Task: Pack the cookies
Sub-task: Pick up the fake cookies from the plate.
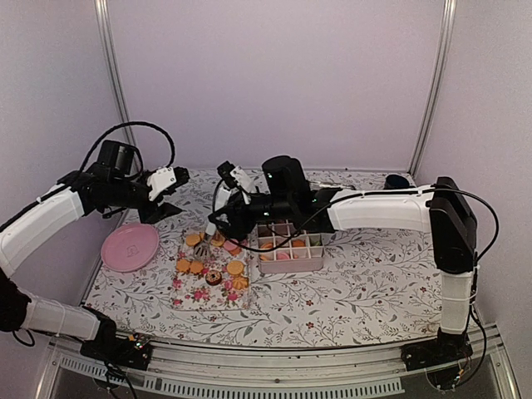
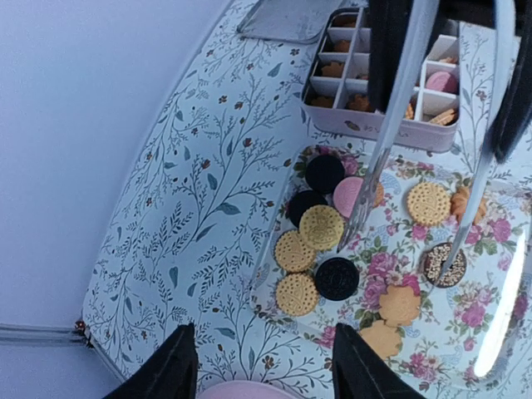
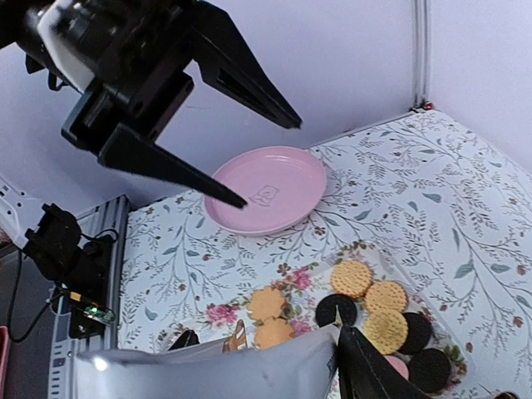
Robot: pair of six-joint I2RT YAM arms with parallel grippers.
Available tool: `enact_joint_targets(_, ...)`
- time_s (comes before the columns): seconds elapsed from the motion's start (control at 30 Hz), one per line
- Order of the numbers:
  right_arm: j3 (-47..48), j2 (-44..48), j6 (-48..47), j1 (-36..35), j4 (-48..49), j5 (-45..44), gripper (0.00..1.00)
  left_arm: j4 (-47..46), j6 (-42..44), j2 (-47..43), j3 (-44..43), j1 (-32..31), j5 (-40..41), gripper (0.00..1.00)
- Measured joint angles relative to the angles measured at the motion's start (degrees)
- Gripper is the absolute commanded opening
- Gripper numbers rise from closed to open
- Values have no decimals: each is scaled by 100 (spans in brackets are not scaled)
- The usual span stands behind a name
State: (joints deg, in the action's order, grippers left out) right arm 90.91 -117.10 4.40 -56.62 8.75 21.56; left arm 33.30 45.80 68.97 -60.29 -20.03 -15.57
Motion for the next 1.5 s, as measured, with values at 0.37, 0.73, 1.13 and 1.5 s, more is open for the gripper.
enact_joint_targets(0.37,-286,326,-658,-251,-22,-2063,45,0,-389,-35,7,1169,-341,49)
enact_joint_targets(0.73,-282,87,-831,-483,39,-2747,42,0,-549,-35,28,1202,-498,47)
enact_joint_targets(1.13,-282,31,-802,-481,50,-2944,40,-4,-649,-35,90,1224,-575,43)
enact_joint_targets(1.5,-284,-225,-756,-481,48,-2988,41,-4,-699,-35,87,1224,-651,43)
